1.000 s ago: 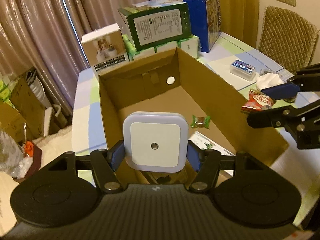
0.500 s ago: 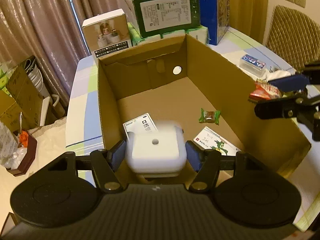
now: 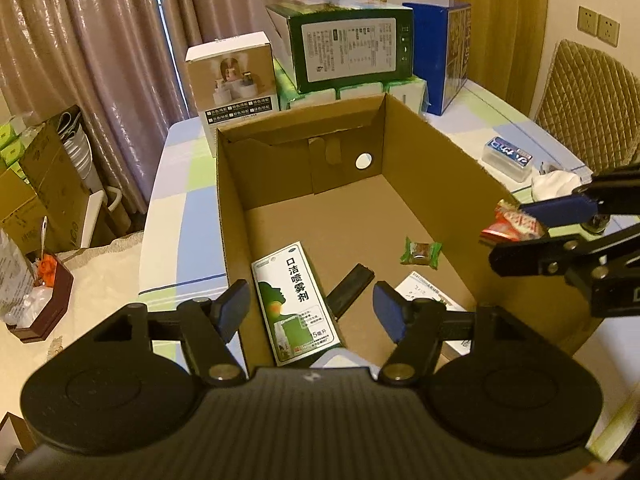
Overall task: Organize objects
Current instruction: 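Lower both items into the box and open both grippers, then move both tools back toward the remaining table items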
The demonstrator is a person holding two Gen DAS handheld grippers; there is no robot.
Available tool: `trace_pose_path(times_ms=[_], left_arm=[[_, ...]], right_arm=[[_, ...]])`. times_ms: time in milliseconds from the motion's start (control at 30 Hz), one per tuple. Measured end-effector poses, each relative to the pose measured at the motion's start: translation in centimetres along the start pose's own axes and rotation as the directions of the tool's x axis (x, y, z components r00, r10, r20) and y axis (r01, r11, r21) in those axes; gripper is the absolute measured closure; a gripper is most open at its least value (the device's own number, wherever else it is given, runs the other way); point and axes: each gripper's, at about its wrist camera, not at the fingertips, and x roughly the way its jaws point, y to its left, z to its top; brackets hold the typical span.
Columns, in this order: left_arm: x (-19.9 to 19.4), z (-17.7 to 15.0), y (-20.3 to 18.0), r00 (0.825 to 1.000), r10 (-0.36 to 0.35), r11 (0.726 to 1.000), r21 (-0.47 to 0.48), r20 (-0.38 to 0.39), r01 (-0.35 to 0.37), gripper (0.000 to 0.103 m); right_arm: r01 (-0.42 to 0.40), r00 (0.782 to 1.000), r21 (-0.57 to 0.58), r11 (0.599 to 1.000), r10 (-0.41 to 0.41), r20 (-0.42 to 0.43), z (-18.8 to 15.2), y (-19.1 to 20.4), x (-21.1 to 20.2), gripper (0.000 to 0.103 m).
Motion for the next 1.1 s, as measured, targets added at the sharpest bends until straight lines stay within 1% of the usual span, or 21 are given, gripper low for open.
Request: trace_pose_path(times_ms=[100, 133, 167, 200, 467, 533, 700, 800, 867, 933, 1100], left_arm=[[-0.5, 0.0, 0.0, 1.0, 0.001, 1.0, -0.001, 0.012, -0.001, 0.038], [-0.7, 0.0, 0.0, 1.0, 0.0, 1.0, -0.003, 0.019, 0.0, 0.036], [-1.0, 0.0, 0.1, 1.0, -0.001, 1.0, -0.006, 0.026, 0.002, 0.035], [-1.2, 0.0, 0.1, 1.0, -0.001, 1.0, -0.007, 0.03, 0.001, 0.034], [-2.2, -0.3, 0.5, 0.999, 0.012, 1.0, -0.029, 0.041, -0.01, 0.032], [-2.5, -0.5, 0.3, 0.999, 0.01, 0.999, -0.037, 0.043, -0.008, 0.029], [-3.7, -1.2, -0.5, 0.999, 0.009, 0.998, -0.062, 0.046, -0.006, 0.024], [-4.5, -1.5, -1.1, 0.999, 0.008, 0.996, -0.084, 0.045, -0.004, 0.018], [-5.2, -1.6, -1.7, 0.999, 0.005, 0.995, -0.097, 0.04, -0.001, 0.016], [-5.9, -1.7, -2.2, 0.999, 0.01, 0.994, -0.111, 0.044, -0.005, 0.012], [-7.9, -2.2, -3.7, 0.999, 0.016, 0.992, -0.124, 0.05, -0.009, 0.008]], right_arm=[[-0.007, 1.0, 0.005, 1.0, 0.007, 0.003, 0.0, 0.0, 0.2, 0.059], [-0.02, 1.0, 0.006, 1.0, 0.02, 0.007, 0.0, -0.1, 0.2, 0.051], [-0.029, 1.0, 0.005, 1.0, 0.028, 0.012, -0.1, -0.2, 0.1, 0.038], [-0.028, 0.999, 0.003, 1.0, 0.028, 0.022, -0.1, -0.2, 0.0, 0.035], [0.009, 1.0, -0.016, 1.0, -0.009, 0.028, -0.5, -0.7, -1.1, 0.034], [0.015, 1.0, -0.01, 1.0, -0.015, 0.027, -0.8, -0.9, -1.6, 0.034], [0.029, 0.999, 0.011, 1.0, -0.029, 0.028, -1.5, -1.1, -3.3, 0.033], [0.032, 0.999, 0.018, 0.999, -0.032, 0.029, -1.9, -1.1, -4.6, 0.032], [0.039, 0.999, 0.024, 0.999, -0.04, 0.029, -2.1, -1.1, -5.5, 0.03], [0.046, 0.998, 0.033, 0.998, -0.047, 0.028, -2.3, -1.0, -6.4, 0.028], [0.076, 0.997, 0.045, 0.996, -0.077, 0.026, -3.1, -0.9, -8.9, 0.021]])
